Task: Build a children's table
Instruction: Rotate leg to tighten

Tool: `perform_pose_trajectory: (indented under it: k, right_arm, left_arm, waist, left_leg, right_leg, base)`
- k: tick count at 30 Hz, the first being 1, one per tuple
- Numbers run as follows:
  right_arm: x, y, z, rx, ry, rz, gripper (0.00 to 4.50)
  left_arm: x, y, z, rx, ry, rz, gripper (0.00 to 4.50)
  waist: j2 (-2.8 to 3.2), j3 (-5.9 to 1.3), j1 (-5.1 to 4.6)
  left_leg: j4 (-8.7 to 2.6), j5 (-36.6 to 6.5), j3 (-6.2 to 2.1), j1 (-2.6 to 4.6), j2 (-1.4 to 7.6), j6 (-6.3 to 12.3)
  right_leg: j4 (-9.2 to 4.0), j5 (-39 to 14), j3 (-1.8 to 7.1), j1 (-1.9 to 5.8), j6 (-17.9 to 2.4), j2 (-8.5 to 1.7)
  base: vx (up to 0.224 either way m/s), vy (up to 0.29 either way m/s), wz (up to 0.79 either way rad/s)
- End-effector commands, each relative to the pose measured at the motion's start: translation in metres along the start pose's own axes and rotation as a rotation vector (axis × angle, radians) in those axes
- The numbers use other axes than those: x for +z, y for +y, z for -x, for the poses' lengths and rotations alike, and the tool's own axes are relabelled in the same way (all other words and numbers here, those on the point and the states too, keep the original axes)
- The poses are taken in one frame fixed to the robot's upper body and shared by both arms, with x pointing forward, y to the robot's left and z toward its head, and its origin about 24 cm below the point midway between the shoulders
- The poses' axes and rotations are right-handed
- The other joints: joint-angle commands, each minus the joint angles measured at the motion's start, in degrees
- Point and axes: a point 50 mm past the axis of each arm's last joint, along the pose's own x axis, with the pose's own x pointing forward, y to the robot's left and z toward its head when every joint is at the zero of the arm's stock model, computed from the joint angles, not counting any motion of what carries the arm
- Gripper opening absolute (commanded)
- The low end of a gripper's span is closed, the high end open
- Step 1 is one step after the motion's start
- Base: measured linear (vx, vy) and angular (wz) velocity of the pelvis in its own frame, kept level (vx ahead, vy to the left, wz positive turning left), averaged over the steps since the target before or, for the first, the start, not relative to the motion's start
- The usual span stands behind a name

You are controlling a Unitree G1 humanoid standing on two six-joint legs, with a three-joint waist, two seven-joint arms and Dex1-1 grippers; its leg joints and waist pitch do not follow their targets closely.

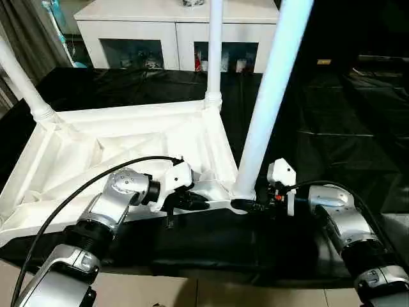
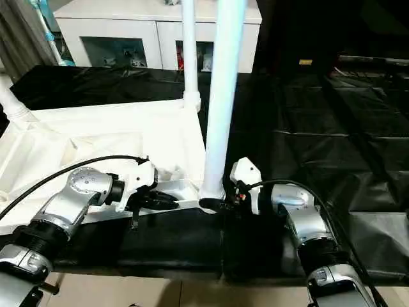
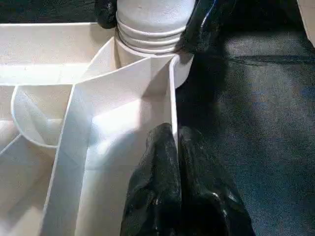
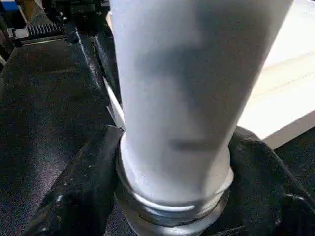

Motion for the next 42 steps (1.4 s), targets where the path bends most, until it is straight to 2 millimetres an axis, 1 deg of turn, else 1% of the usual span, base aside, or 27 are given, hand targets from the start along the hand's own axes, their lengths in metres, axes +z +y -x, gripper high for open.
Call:
perform_pose_trajectory:
  k: [1, 9, 12, 13, 14, 15, 16, 17, 18, 19, 21, 22, 23, 24, 25, 26, 28, 29, 31, 32, 34, 36, 37, 38, 40, 41, 42]
  right_arm:
    - [0.000, -0.005, 0.005, -0.021, 0.022, -0.003, 2.76]
    - [0.000, -0.004, 0.001, -0.025, 0.006, -0.016, 2.72]
    - [-0.001, -0.006, -0.006, -0.093, -0.020, -0.044, 2.72]
    - [-0.002, -0.007, -0.010, -0.130, -0.027, -0.064, 2.72]
    - [-0.002, -0.008, -0.013, -0.160, -0.029, -0.080, 2.72]
    - [-0.002, -0.007, -0.018, -0.195, -0.040, -0.087, 2.71]
    - [-0.002, -0.008, -0.025, -0.257, -0.058, -0.108, 2.70]
    - [-0.002, -0.008, -0.027, -0.269, -0.061, -0.113, 2.70]
    - [-0.003, -0.008, -0.030, -0.300, -0.068, -0.130, 2.70]
    - [-0.003, -0.009, -0.039, -0.378, -0.081, -0.163, 2.70]
    - [-0.003, -0.012, -0.046, -0.465, -0.076, -0.186, 2.70]
    - [-0.005, -0.014, -0.050, -0.536, -0.062, -0.211, 2.70]
    - [-0.005, -0.015, -0.051, -0.559, -0.058, -0.219, 2.70]
    - [-0.007, -0.019, -0.057, -0.668, -0.040, -0.270, 2.70]
    - [-0.008, -0.020, -0.058, -0.701, -0.034, -0.289, 2.70]
    - [-0.009, -0.021, -0.062, -0.751, -0.019, -0.316, 2.70]
    - [-0.009, -0.022, -0.066, -0.810, 0.003, -0.337, 2.70]
    - [-0.008, -0.022, -0.071, -0.859, 0.027, -0.331, 2.70]
    - [-0.008, -0.021, -0.076, -0.858, 0.038, -0.340, 2.70]
    - [-0.007, -0.021, -0.077, -0.859, 0.043, -0.337, 2.70]
    - [-0.006, -0.019, -0.080, -0.846, 0.033, -0.331, 2.70]
    - [-0.005, -0.020, -0.080, -0.847, 0.009, -0.349, 2.70]
    - [-0.004, -0.020, -0.080, -0.847, 0.001, -0.353, 2.70]
    - [-0.004, -0.021, -0.080, -0.847, -0.007, -0.356, 3.25]
    - [-0.002, -0.023, -0.078, -0.851, -0.024, -0.362, 3.42]
    - [-0.002, -0.023, -0.078, -0.853, -0.028, -0.364, 3.49]
    - [-0.001, -0.024, -0.077, -0.856, -0.028, -0.361, 3.49]
  left_arm:
    - [-0.007, -0.008, -0.004, -0.062, 0.052, 0.005, 0.00]
    - [-0.011, -0.008, -0.003, -0.060, 0.069, 0.019, 0.00]
    - [-0.014, -0.004, -0.004, -0.017, 0.087, 0.042, 0.00]
    - [-0.016, -0.002, -0.005, 0.014, 0.098, 0.055, 0.00]
    - [-0.017, 0.000, -0.006, 0.039, 0.106, 0.068, 0.00]
    - [-0.018, 0.003, -0.008, 0.072, 0.108, 0.081, 0.00]
    - [-0.018, 0.007, -0.013, 0.123, 0.106, 0.106, 0.00]
    - [-0.017, 0.008, -0.013, 0.131, 0.105, 0.110, 0.00]
    - [-0.017, 0.010, -0.016, 0.153, 0.104, 0.123, 0.00]
    - [-0.014, 0.015, -0.023, 0.216, 0.099, 0.160, 0.00]
    - [-0.010, 0.020, -0.029, 0.274, 0.091, 0.183, 0.00]
    - [-0.007, 0.023, -0.034, 0.318, 0.082, 0.208, 0.00]
    - [-0.006, 0.024, -0.036, 0.331, 0.080, 0.215, 0.00]
    - [-0.001, 0.029, -0.044, 0.394, 0.067, 0.248, 0.00]
    - [0.001, 0.030, -0.047, 0.413, 0.065, 0.258, 0.00]
    - [0.004, 0.032, -0.052, 0.444, 0.061, 0.273, 0.00]
    - [0.009, 0.034, -0.060, 0.482, 0.057, 0.286, 0.00]
    - [0.013, 0.035, -0.067, 0.502, 0.061, 0.291, 0.00]
    - [0.016, 0.036, -0.070, 0.515, 0.063, 0.288, 0.00]
    - [0.016, 0.036, -0.071, 0.518, 0.068, 0.284, 0.00]
    - [0.016, 0.037, -0.070, 0.521, 0.077, 0.273, 0.00]
    - [0.014, 0.037, -0.069, 0.520, 0.083, 0.272, 0.00]
    - [0.012, 0.037, -0.068, 0.517, 0.089, 0.270, 0.00]
    - [0.010, 0.037, -0.067, 0.515, 0.097, 0.268, 0.00]
    - [0.006, 0.036, -0.065, 0.510, 0.110, 0.272, 0.00]
    - [0.005, 0.036, -0.064, 0.508, 0.115, 0.274, 0.00]
    - [0.003, 0.036, -0.063, 0.504, 0.121, 0.277, 0.00]
  waist:
    - [-0.81, -3.56, -0.04]
    - [-0.79, -3.61, -0.02]
    - [-0.54, -3.52, -0.08]
    - [-0.54, -3.24, -0.32]
    - [-0.45, -3.20, -0.39]
    - [-0.55, -3.07, -0.59]
    - [-0.50, -2.91, -0.62]
    - [-0.43, -2.79, -0.80]
    - [-0.57, -2.85, -0.76]
    - [-0.40, -2.84, -0.91]
    - [-0.28, -2.77, -1.33]
    - [-0.21, -2.82, -1.53]
    - [-0.23, -2.71, -1.72]
    - [-0.22, -2.83, -1.89]
    - [-0.19, -2.82, -2.05]
    - [-0.17, -2.93, -2.05]
    - [-0.22, -3.06, -2.02]
    - [-0.15, -3.08, -2.00]
    - [-0.09, -3.16, -1.91]
    - [-0.30, -3.23, -1.90]
    - [-0.26, -3.18, -1.68]
    - [-0.18, -3.18, -1.63]
    - [-0.29, -3.21, -1.64]
    - [-0.27, -3.11, -1.62]
    - [-0.21, -3.03, -1.66]
    - [-0.41, -3.00, -1.71]
    - [-0.21, -2.93, -1.73]
  left_leg:
    - [-3.25, -7.4, -0.24, -0.14, 1.30, 6.38]
    - [-3.14, -7.2, -0.25, -0.15, 1.28, 6.63]
    - [-3.26, -8.2, -0.31, -0.13, 1.30, 6.03]
    - [-3.46, -9.7, -0.29, -0.13, 1.23, 5.24]
    - [-3.54, -10.7, -0.36, -0.09, 1.19, 4.62]
    - [-3.64, -12.4, -0.37, 0.03, 1.12, 3.52]
    - [-3.84, -13.8, -0.52, 0.26, 1.04, 2.58]
    - [-3.95, -14.5, -0.52, 0.28, 1.03, 2.19]
    - [-4.03, -15.6, -0.65, 0.56, 1.01, 1.51]
    - [-4.04, -15.6, -0.64, 0.53, 0.97, 1.35]
    - [-4.23, -16.0, -0.89, 0.38, 0.82, 0.43]
    - [-4.22, -16.5, -0.95, 0.43, 0.83, 0.40]
    - [-4.22, -16.7, -0.89, 0.36, 0.76, 0.35]
    - [-4.22, -16.4, -0.95, 0.29, 0.67, 0.20]
    - [-4.19, -16.5, -0.90, 0.35, 0.58, 0.10]
    - [-4.16, -16.4, -0.94, 0.41, 0.57, 0.18]
    - [-4.02, -15.2, -0.83, 0.25, 0.44, 0.61]
    - [-4.02, -15.2, -0.85, 0.28, 0.48, 0.65]
    - [-3.97, -14.9, -0.78, 0.24, 0.43, 1.17]
    - [-3.81, -14.7, -0.69, 0.19, 0.34, 1.80]
    - [-3.85, -14.1, -0.69, 0.08, 0.39, 2.80]
    - [-3.93, -14.2, -0.76, 0.06, 0.50, 2.97]
    - [-3.96, -14.2, -0.79, 0.00, 0.50, 2.99]
    - [-4.04, -14.4, -0.81, -0.04, 0.52, 2.99]
    - [-4.13, -15.5, -0.84, 0.05, 0.55, 2.87]
    - [-4.13, -15.8, -0.84, -0.04, 0.48, 2.91]
    - [-4.33, -16.2, -0.98, -0.07, 0.55, 2.77]
  right_leg:
    - [-2.66, -4.1, 2.02, 3.22, -15.7, -2.50]
    - [-2.55, -3.6, 1.99, 3.21, -15.9, -2.47]
    - [-2.70, -5.0, 1.98, 3.15, -15.7, -2.50]
    - [-3.07, -7.3, 1.99, 2.98, -15.2, -2.42]
    - [-3.21, -9.0, 1.99, 3.02, -14.8, -2.46]
    - [-3.55, -12.2, 2.07, 2.88, -13.9, -2.50]
    - [-4.03, -16.0, 2.09, 2.84, -12.7, -2.69]
    - [-4.22, -17.9, 2.14, 2.70, -12.3, -2.72]
    - [-4.59, -20.7, 2.13, 2.66, -11.2, -2.79]
    - [-4.62, -21.0, 2.20, 2.55, -10.9, -2.76]
    - [-4.84, -22.5, 2.02, 2.55, -10.0, -2.68]
    - [-4.90, -22.4, 2.05, 2.49, -10.1, -2.75]
    - [-4.99, -22.5, 2.03, 2.42, -10.0, -2.64]
    - [-4.93, -22.3, 1.99, 2.50, -9.9, -2.60]
    - [-4.95, -22.3, 1.96, 2.39, -10.0, -2.53]
    - [-5.06, -22.0, 1.90, 2.48, -10.1, -2.58]
    - [-4.90, -18.6, 1.93, 2.54, -10.9, -2.46]
    - [-4.86, -18.2, 1.93, 2.58, -10.9, -2.50]
    - [-4.83, -17.0, 1.93, 2.60, -11.2, -2.50]
    - [-4.80, -16.2, 1.92, 2.64, -11.4, -2.49]
    - [-4.87, -16.3, 1.85, 2.71, -11.2, -2.58]
    - [-4.91, -17.2, 1.80, 2.77, -11.0, -2.67]
    - [-4.91, -17.5, 1.80, 2.79, -10.9, -2.70]
    - [-4.97, -18.0, 1.79, 2.79, -10.8, -2.69]
    - [-5.16, -19.8, 1.77, 2.66, -10.4, -2.74]
    - [-5.20, -20.3, 1.75, 2.71, -10.2, -2.70]
    - [-5.27, -21.4, 1.74, 2.69, -9.9, -2.77]
  base:
    - [0.000, 0.000, 0.00]
    - [0.000, 0.000, 0.00]
    - [0.000, 0.000, 0.00]
    - [0.000, 0.000, 0.00]
    - [0.000, 0.000, 0.00]
    - [0.000, 0.000, 0.00]
    - [0.000, 0.000, 0.00]
    - [0.000, 0.000, 0.00]
    - [0.000, 0.000, 0.00]
    - [0.000, 0.000, 0.00]
    - [0.000, 0.000, 0.00]
    - [0.000, 0.000, 0.00]
    - [0.000, 0.000, 0.00]
    - [0.000, 0.000, 0.00]
    - [0.000, 0.000, 0.00]
    - [0.000, 0.000, 0.00]
    - [0.000, 0.000, 0.00]
    - [0.000, 0.000, 0.00]
    - [0.000, 0.000, 0.00]
    - [0.000, 0.000, 0.00]
    - [0.000, 0.000, 0.00]
    - [0.000, 0.000, 0.00]
    - [0.000, 0.000, 0.00]
    - [0.000, 0.000, 0.00]
    - [0.000, 0.000, 0.00]
    - [0.000, 0.000, 0.00]
    - [0.000, 0.000, 0.00]
